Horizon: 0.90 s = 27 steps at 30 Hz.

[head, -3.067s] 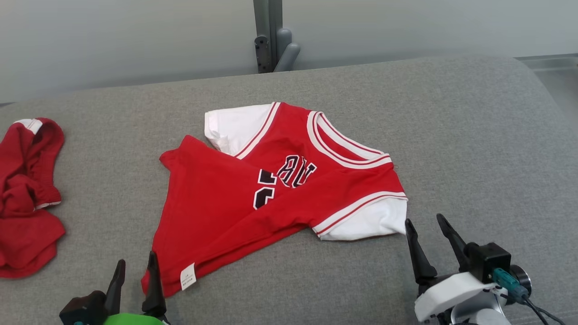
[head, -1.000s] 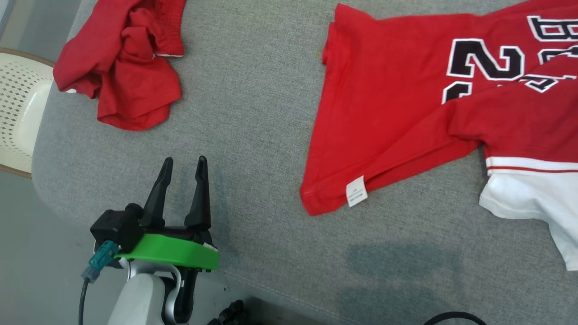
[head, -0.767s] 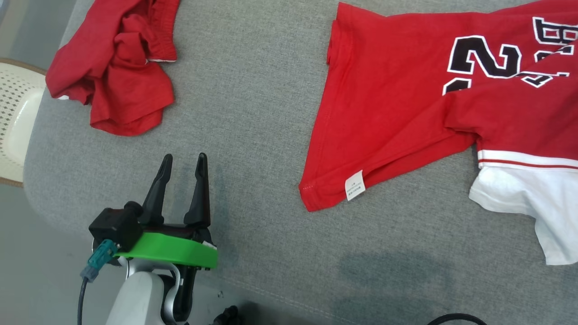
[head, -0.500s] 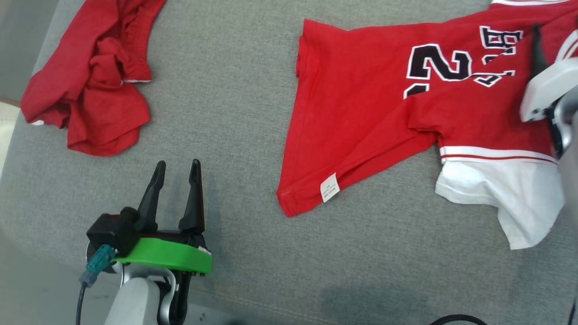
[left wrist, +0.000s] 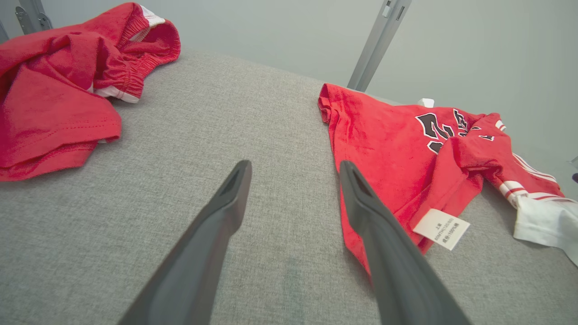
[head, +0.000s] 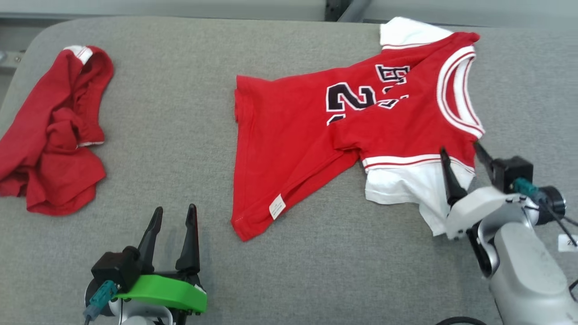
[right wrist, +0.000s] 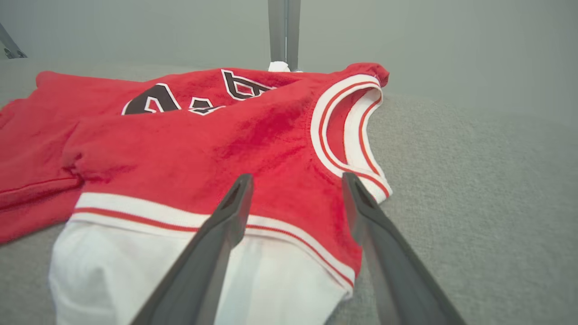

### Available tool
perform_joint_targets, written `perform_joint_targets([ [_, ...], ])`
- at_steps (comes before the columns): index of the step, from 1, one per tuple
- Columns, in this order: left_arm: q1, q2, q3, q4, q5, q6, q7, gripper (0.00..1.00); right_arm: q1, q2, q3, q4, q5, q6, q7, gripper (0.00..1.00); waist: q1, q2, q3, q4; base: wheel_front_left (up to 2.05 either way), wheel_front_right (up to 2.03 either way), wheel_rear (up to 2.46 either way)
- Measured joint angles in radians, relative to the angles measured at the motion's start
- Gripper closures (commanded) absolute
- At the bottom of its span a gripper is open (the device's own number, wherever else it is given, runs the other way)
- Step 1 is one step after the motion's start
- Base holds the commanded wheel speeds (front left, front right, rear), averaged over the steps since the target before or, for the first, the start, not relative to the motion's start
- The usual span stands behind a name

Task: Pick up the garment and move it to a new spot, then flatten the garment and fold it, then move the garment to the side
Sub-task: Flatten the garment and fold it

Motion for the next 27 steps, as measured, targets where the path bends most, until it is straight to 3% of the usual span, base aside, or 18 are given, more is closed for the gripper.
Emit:
perform_joint_targets([
  [15, 0.077, 0.0, -0.008, 0.02, 0.0, -0.001, 0.0, 0.0, 0.265, 0.067, 0.073, -0.073, 0.077, 0.0, -0.001, 0.0, 0.0, -0.0001, -0.141, -0.119, 0.0, 0.0, 0.0],
  [25, 0.065, 0.0, -0.014, 0.018, 0.01, -0.004, 0.0, 0.0, 0.246, 0.079, 0.121, -0.018, 0.113, 0.0, -0.001, 0.0, 0.0, 0.0002, -0.102, -0.098, 0.0, 0.0, 0.0],
  [26, 0.063, 0.001, -0.013, 0.018, 0.01, -0.004, 0.0, 0.0, 0.241, 0.08, 0.127, -0.013, 0.119, 0.0, -0.001, 0.04, 0.0, 0.0002, -0.097, -0.094, 0.0, 0.0, 0.0],
  [27, 0.062, 0.001, -0.013, 0.018, 0.01, -0.004, 0.0, 0.0, 0.236, 0.081, 0.132, -0.008, 0.122, 0.0, -0.001, 0.51, 0.0, 0.0002, -0.094, -0.09, 0.0, 0.0, 0.0],
])
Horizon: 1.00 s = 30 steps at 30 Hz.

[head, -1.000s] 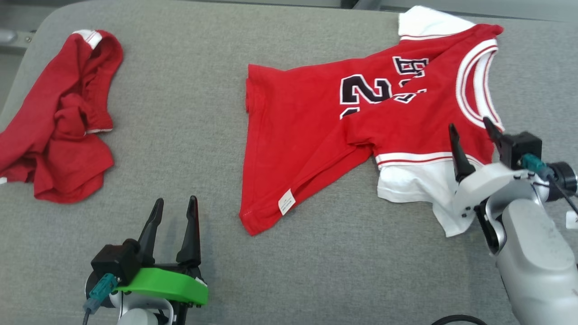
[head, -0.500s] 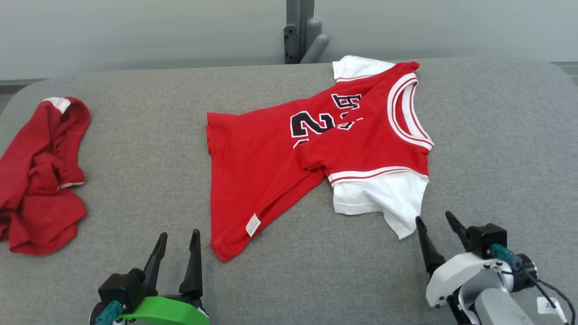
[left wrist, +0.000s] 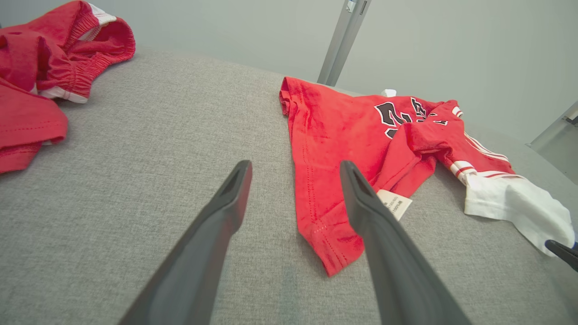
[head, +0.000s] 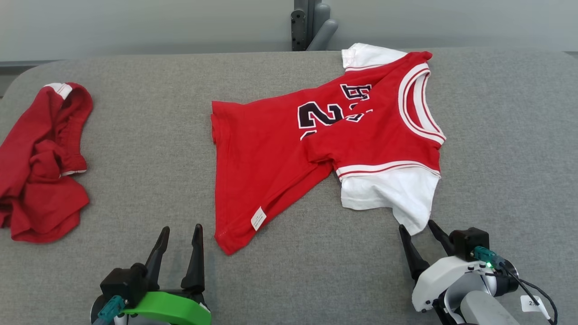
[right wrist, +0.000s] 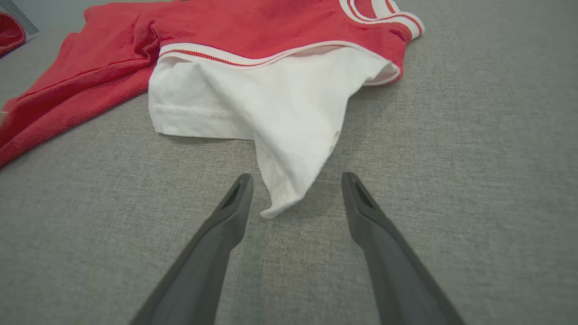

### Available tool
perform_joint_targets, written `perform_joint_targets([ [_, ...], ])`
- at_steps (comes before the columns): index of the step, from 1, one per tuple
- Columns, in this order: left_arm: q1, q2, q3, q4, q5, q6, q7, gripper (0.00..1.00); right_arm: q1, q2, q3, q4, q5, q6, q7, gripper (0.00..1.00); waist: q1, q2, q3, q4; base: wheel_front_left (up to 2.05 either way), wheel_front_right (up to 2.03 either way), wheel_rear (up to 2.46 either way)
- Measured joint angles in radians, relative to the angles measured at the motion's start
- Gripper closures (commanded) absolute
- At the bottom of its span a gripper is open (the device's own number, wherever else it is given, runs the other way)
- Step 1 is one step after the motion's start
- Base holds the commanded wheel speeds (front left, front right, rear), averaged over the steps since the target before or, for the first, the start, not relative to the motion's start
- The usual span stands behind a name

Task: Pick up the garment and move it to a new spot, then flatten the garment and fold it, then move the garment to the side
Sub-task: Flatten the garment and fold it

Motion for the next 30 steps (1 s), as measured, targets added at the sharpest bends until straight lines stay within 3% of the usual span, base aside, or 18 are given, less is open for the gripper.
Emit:
perform_joint_targets([
  [1, -0.002, 0.0, 0.001, -0.001, 0.0, 0.0, 0.0, 0.0, -0.006, 0.001, 0.004, 0.007, 0.007, 0.0, 0.0, 0.51, 0.0, 0.0, 0.004, 0.003, 0.0, 0.0, 0.0],
  [2, -0.003, 0.0, 0.002, -0.002, 0.002, 0.0, 0.0, 0.0, -0.011, 0.002, 0.008, 0.012, 0.011, 0.0, 0.0, 0.84, 0.0, 0.0, 0.007, 0.006, 0.0, 0.0, 0.0],
  [3, -0.005, 0.0, 0.003, -0.002, 0.004, 0.0, 0.0, 0.0, -0.015, 0.003, 0.014, 0.021, 0.017, 0.0, 0.0, 1.0, 0.0, 0.0, 0.01, 0.008, 0.0, 0.0, 0.0],
  [8, -0.005, 0.0, 0.01, -0.002, -0.003, 0.0, 0.0, 0.0, -0.023, 0.002, 0.041, 0.019, 0.06, 0.0, 0.0, 1.0, 0.0, 0.0, 0.013, 0.0, 0.0, 0.0, 0.0],
  [19, 0.016, 0.0, 0.004, -0.002, -0.004, -0.001, 0.0, 0.0, 0.08, -0.084, 0.117, -0.125, 0.204, 0.0, 0.0, 1.0, 0.0, 0.0, -0.052, -0.078, 0.0, 0.0, 0.0],
  [21, 0.017, 0.0, 0.004, -0.001, -0.001, -0.001, 0.0, 0.0, 0.087, -0.106, 0.115, -0.112, 0.194, 0.0, 0.0, 0.0, 0.0, 0.0, -0.062, -0.095, 0.0, 0.0, 0.0],
  [26, 0.019, 0.0, 0.016, 0.002, 0.034, 0.03, 0.0, 0.0, 0.099, -0.112, 0.016, -0.127, 0.072, 0.0, 0.0, 0.0, 0.0, 0.0, -0.082, -0.121, 0.0, 0.0, 0.0],
  [30, 0.026, 0.0, 0.041, -0.012, 0.075, 0.065, 0.0, 0.0, 0.138, -0.07, -0.105, -0.201, -0.034, 0.0, 0.0, 0.0, 0.0, 0.0, -0.093, -0.123, 0.0, 0.0, 0.0],
])
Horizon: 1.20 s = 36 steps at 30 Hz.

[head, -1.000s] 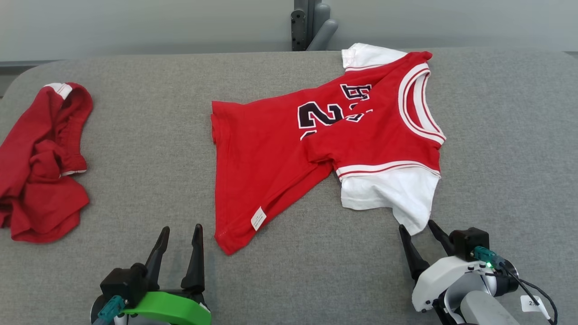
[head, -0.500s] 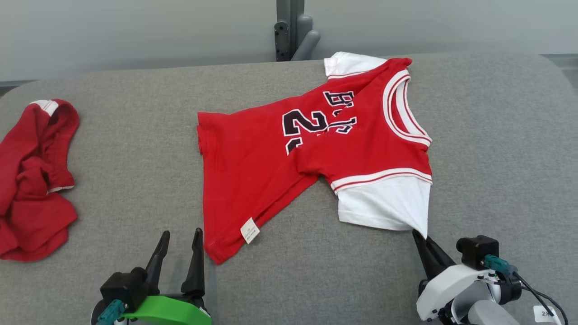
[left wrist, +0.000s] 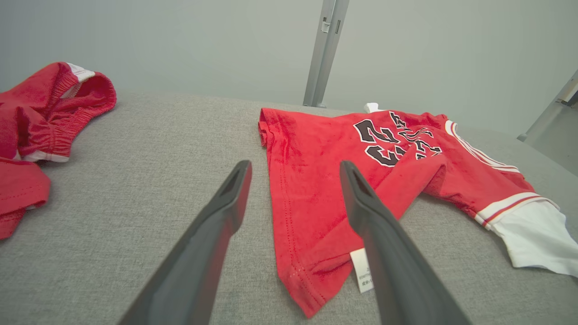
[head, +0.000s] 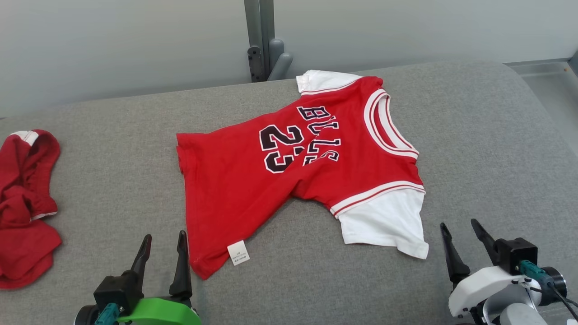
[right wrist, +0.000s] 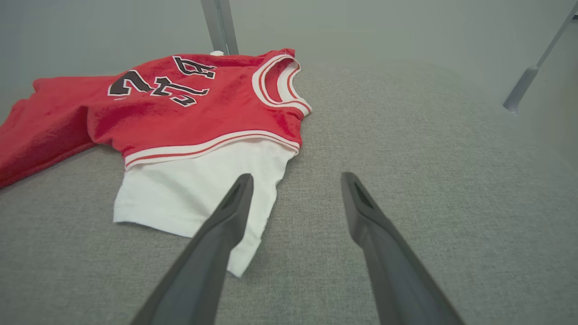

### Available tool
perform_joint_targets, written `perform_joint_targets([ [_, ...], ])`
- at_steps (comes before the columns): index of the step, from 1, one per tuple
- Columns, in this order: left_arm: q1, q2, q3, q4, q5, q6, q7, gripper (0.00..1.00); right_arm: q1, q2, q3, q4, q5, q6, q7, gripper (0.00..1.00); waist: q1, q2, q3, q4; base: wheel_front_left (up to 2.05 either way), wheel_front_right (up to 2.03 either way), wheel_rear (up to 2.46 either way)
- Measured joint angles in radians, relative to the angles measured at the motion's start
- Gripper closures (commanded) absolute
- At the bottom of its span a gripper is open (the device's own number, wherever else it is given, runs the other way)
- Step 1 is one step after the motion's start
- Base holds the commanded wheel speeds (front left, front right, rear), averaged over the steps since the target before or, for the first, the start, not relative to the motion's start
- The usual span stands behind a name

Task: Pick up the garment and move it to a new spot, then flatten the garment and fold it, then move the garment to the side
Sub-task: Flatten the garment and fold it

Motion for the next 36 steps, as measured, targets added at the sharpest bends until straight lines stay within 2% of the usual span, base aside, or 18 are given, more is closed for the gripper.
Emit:
perform_joint_targets([
  [5, 0.015, 0.0, 0.027, -0.023, 0.042, 0.027, 0.0, 0.0, 0.025, 0.054, -0.085, -0.128, -0.081, 0.0, 0.0, 0.0, 0.0, 0.0, -0.014, 0.005, 0.0, 0.0, 0.0],
  [12, 0.033, 0.0, 0.041, -0.041, 0.072, 0.037, 0.0, 0.0, 0.054, 0.091, -0.117, -0.222, -0.116, 0.0, 0.0, 0.0, 0.0, 0.0, -0.033, 0.014, 0.0, 0.0, 0.0],
  [23, 0.06, 0.0, 0.053, -0.061, 0.082, 0.062, 0.0, 0.0, 0.104, 0.115, -0.098, -0.276, -0.121, 0.0, 0.0, 0.0, 0.0, 0.0, -0.056, 0.024, 0.0, 0.0, 0.0],
  [36, 0.076, 0.0, 0.035, -0.061, 0.078, 0.046, 0.0, 0.0, 0.141, 0.119, -0.068, -0.261, -0.111, 0.0, 0.0, 0.0, 0.0, -0.0001, -0.074, 0.039, 0.0, 0.0, 0.0],
])
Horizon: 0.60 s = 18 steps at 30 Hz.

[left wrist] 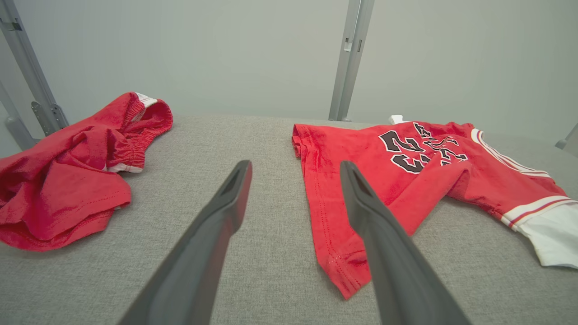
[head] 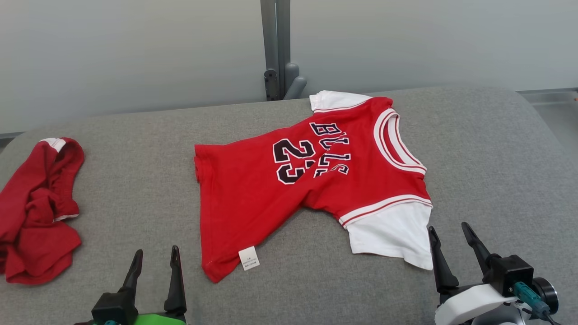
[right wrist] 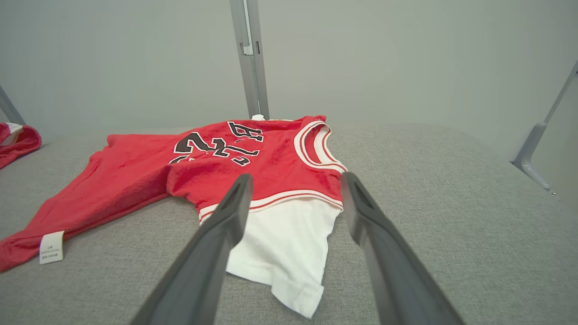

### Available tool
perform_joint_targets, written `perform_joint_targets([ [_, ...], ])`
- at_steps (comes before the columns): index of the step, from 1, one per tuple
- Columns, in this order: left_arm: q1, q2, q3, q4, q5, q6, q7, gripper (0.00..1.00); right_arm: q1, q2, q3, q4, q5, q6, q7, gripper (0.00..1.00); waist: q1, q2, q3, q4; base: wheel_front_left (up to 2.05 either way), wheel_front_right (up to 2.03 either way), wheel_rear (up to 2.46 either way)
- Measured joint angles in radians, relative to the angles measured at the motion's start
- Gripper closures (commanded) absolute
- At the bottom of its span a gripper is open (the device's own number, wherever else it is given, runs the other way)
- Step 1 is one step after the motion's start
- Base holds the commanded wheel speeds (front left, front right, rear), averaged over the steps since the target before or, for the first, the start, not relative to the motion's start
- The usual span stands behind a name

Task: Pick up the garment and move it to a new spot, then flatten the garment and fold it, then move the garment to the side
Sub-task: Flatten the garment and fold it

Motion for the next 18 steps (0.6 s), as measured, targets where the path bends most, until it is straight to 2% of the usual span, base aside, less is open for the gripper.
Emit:
perform_joint_targets([
  [4, 0.0, 0.0, -0.012, 0.015, -0.013, -0.015, 0.0, 0.0, -0.002, 0.001, 0.005, 0.006, 0.001, 0.0, 0.0, 0.0, 0.0, 0.0, 0.015, -0.001, 0.0, 0.0, 0.0],
  [9, -0.009, 0.0, -0.05, 0.058, -0.083, -0.066, 0.0, 0.0, -0.007, 0.002, 0.02, 0.025, 0.001, 0.0, 0.0, 0.0, 0.0, 0.0001, 0.052, -0.003, 0.0, 0.0, 0.0],
  [18, -0.062, 0.0, -0.078, 0.15, -0.129, -0.088, 0.0, 0.0, -0.061, 0.002, 0.04, 0.043, 0.002, 0.0, 0.0, 0.0, 0.0, 0.0003, 0.138, -0.019, 0.0, 0.0, 0.0],
])
